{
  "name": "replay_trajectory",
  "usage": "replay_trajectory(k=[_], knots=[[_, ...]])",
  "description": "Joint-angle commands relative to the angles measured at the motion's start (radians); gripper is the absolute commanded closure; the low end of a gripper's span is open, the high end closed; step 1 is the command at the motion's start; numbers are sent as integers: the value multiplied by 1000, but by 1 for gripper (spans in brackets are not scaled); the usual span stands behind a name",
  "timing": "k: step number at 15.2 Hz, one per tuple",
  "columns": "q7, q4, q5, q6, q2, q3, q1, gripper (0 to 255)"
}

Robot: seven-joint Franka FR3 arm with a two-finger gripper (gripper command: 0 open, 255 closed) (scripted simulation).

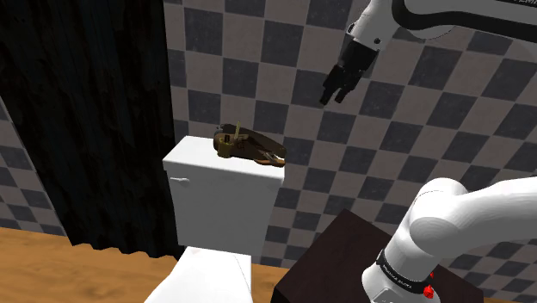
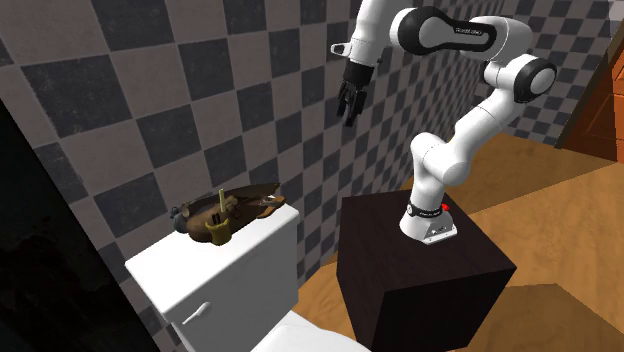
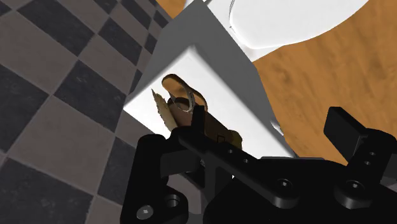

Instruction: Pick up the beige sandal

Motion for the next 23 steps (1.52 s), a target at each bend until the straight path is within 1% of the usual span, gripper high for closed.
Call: replay_trajectory(k=[1, 7, 12, 18, 23], knots=[[0, 0, 0, 0, 0, 0, 0, 0], [-99, -69, -19, 145, 126, -61, 5, 0], [-183, -94, -26, 265, 263, -112, 12, 0], [-289, -83, -15, 398, 458, -171, 24, 0], [-387, -41, 18, 493, 642, -212, 35, 0]])
